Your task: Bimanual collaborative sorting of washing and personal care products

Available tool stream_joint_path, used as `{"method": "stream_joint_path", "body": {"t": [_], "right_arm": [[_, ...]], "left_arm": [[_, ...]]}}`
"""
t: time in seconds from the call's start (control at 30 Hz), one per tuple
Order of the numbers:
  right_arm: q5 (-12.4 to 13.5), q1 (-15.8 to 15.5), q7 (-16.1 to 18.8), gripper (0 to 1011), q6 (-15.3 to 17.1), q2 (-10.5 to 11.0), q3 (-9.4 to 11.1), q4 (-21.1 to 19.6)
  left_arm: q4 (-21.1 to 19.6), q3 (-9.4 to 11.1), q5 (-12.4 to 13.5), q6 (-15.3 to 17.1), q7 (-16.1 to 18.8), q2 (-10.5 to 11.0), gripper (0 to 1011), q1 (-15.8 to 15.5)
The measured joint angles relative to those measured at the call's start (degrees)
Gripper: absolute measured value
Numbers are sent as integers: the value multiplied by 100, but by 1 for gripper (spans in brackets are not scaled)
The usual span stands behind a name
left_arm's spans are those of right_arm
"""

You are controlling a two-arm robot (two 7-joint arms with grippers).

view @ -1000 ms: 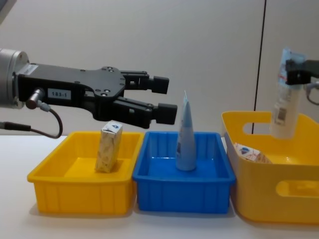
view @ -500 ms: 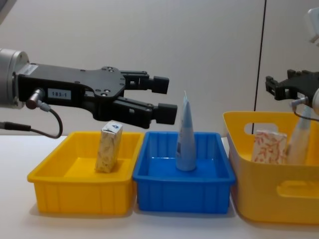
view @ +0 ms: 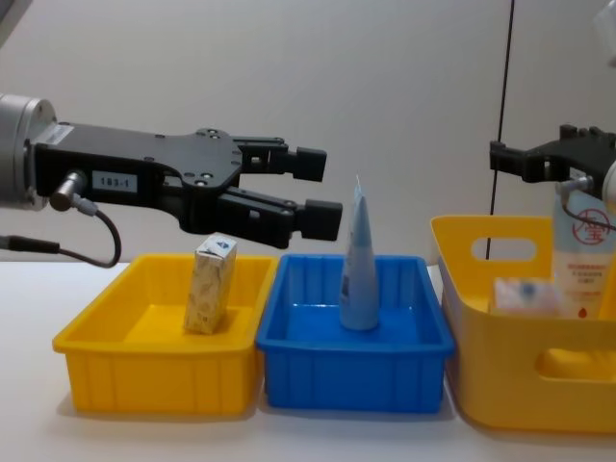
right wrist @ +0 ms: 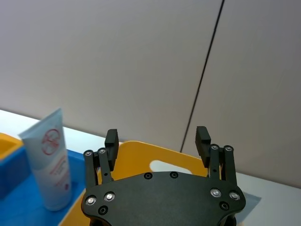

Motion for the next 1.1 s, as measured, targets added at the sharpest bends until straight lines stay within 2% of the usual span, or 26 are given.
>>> {"method": "stream_joint_path", "body": {"t": [0.07,0.4,0.43,0.83,1.1], "right_arm": [[119,-69,173,1002,82,17,43,-155],[759,-522,1014,1002,563,236,215,-1000],[759,-522,1014,1002,563,236,215,-1000],[1573,-1180,2122,1002,1233,705,368,-2023],[1950,-1527,2647,1002,1542,976,417,-2482]], "left_arm": [[0,0,0,0,0,0,1001,0],[0,0,0,0,0,0,1001,0],[0,0,0,0,0,0,1001,0],[0,0,0,0,0,0,1001,0],[0,0,0,0,0,0,1001,0]]}}
